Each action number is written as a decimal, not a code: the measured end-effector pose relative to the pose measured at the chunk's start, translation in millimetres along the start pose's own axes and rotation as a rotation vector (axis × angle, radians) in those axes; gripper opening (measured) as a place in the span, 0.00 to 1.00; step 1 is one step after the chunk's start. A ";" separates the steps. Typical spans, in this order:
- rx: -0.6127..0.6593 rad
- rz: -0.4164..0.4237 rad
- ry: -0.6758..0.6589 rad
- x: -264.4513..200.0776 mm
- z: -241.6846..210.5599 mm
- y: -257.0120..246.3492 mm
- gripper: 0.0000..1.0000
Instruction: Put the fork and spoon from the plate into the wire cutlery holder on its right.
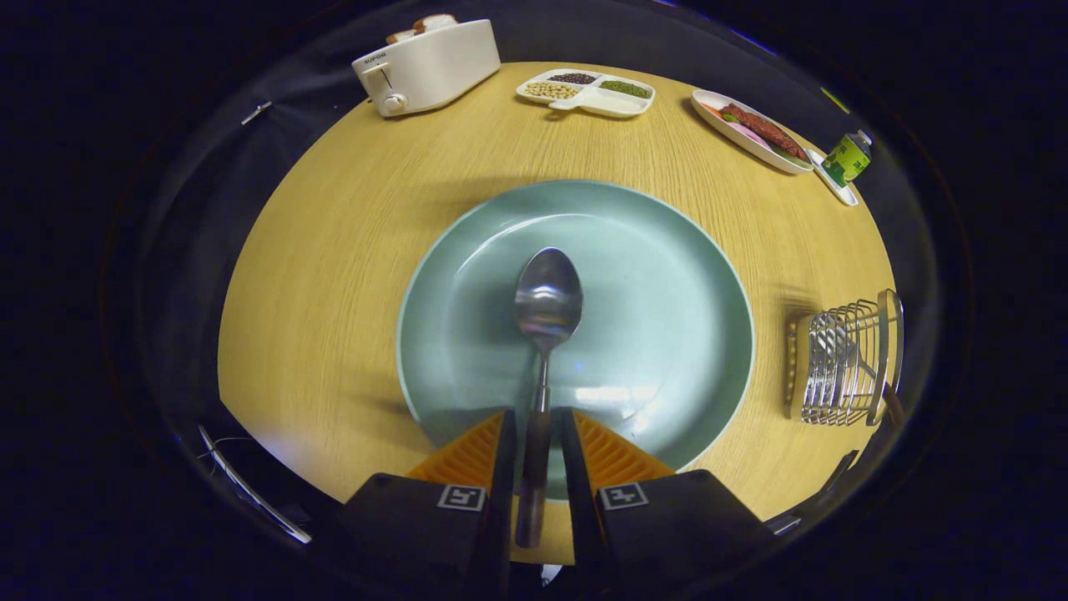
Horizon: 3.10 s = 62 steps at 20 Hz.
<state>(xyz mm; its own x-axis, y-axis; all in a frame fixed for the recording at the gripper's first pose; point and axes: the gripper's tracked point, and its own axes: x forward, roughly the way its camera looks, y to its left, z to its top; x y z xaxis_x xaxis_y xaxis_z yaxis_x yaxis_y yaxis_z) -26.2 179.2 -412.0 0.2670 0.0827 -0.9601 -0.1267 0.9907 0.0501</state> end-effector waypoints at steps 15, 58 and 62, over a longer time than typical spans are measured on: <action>-0.017 0.171 -0.012 -72.7 31.6 -23.6 0.09; -0.027 0.134 -0.157 -240.8 84.1 -241.0 1.00; -0.060 0.072 -0.537 -309.0 123.0 -242.2 0.99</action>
<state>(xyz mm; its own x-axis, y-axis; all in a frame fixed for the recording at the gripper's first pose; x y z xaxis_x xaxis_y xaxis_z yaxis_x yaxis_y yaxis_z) 39.5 -73.0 -93.6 0.7040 0.2099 -0.6784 -0.2133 0.9737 0.0799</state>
